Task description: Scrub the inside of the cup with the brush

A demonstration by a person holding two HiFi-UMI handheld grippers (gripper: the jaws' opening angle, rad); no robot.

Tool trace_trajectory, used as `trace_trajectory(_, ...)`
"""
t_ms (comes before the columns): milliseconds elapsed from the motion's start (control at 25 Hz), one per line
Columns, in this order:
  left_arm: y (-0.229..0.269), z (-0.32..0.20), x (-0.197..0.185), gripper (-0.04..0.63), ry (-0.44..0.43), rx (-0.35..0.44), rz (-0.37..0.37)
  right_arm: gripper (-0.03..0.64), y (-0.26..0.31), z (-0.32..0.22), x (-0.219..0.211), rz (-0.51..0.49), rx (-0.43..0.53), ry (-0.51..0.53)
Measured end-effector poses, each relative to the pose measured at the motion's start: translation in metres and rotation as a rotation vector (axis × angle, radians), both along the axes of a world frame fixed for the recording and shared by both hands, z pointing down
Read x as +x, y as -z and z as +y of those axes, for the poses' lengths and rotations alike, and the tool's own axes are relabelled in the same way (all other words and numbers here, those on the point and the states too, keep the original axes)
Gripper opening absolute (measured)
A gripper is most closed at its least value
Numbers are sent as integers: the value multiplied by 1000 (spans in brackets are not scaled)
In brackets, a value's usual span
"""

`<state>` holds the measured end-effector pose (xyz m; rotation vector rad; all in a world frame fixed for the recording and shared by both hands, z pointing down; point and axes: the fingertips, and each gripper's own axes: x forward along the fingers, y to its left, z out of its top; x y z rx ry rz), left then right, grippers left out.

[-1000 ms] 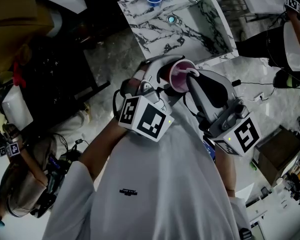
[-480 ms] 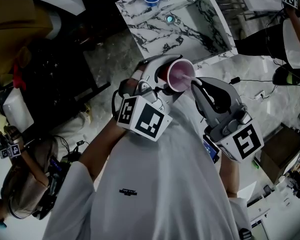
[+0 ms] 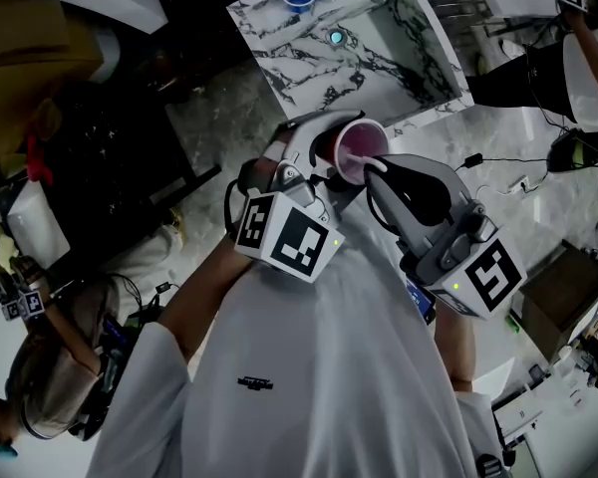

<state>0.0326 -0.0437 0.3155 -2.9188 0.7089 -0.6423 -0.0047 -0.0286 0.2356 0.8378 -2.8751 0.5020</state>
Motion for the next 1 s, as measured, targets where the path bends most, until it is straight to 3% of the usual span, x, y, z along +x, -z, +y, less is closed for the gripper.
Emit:
trace_trajectory(280, 0, 2, -2, 258, 6, -6, 3, 23, 4, -18, -5, -20, 34, -46)
trace_trajectory(520, 0, 0, -7, 258, 27, -4, 6, 23, -14, -16, 15, 87, 22, -69)
trace_trajectory(720, -2, -1, -7, 258, 29, -1, -1, 23, -18, -4, 16, 147, 7, -29)
trace_trajectory(1000, -1, -1, -4, 258, 16, 4, -4, 23, -11, 8, 10, 115, -14, 34)
